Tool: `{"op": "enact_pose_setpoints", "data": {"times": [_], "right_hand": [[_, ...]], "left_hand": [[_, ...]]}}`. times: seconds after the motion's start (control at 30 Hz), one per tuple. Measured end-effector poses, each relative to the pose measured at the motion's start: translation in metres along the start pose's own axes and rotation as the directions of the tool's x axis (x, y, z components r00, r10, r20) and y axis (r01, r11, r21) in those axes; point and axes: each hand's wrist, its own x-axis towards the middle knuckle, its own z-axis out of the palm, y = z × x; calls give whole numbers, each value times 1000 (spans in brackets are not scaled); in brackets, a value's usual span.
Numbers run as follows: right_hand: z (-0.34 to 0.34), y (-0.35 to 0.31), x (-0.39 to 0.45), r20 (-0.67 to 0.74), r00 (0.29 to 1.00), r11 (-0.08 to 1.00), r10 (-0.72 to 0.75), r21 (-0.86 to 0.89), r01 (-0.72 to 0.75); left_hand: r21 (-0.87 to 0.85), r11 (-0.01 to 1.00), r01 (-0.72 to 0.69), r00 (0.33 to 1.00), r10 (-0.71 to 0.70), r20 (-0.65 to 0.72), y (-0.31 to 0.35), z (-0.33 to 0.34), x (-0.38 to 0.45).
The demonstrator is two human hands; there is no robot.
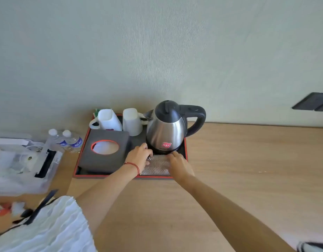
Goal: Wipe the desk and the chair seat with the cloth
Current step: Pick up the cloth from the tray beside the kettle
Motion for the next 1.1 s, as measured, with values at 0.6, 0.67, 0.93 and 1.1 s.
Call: {"op": "enact_pose_setpoints", "data": {"times": [0.6,0.67,0.93,1.1], "right_hand": [[-27,-15,3,27,1000,946,-6,325,-3],[-36,-8,-4,-47,999,932,-6,362,22],[-69,33,-55,-152,987,671,47,737,82],[-63,86,-114,-82,995,545,48,838,43]], "left_hand": [[-146,988,-44,999,46,6,-19,-10,-2],[-174,984,-34,999,35,4,-21,-10,-5],[-765,640,79,997,-55,57,39,-29,-30],[-817,575,-49,999,19,-46,105,-28,-62]]}}
